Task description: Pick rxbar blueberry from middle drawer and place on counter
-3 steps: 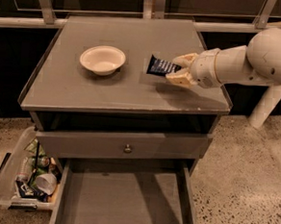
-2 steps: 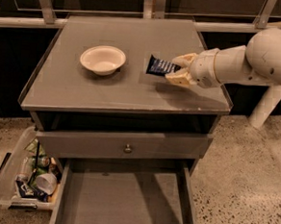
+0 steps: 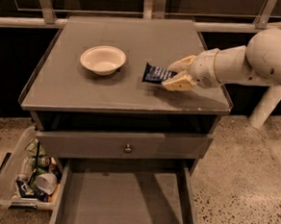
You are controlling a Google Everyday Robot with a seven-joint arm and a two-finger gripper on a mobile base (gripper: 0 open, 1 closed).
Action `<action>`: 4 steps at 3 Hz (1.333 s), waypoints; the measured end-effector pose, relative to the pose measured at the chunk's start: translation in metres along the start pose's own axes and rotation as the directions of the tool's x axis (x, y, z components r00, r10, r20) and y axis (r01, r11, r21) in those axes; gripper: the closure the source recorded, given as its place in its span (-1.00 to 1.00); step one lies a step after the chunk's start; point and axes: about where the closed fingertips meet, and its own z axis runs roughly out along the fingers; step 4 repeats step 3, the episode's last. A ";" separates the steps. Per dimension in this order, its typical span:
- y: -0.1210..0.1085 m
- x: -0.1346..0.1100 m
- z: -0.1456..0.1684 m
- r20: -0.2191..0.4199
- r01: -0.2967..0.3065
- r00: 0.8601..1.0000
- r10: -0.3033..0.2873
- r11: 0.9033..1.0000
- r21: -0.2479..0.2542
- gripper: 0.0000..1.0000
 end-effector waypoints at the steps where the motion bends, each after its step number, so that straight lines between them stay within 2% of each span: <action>1: 0.000 0.000 0.000 0.000 0.000 1.000 0.000 1.000 0.000 -0.75; 2: 0.000 0.000 0.000 0.000 0.000 1.000 0.000 1.000 0.000 -1.00; 4: 0.000 0.000 0.000 0.000 0.000 1.000 0.000 1.000 0.000 -1.00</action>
Offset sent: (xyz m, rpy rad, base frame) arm 0.0000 0.0000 0.0000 0.0000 0.0000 0.0001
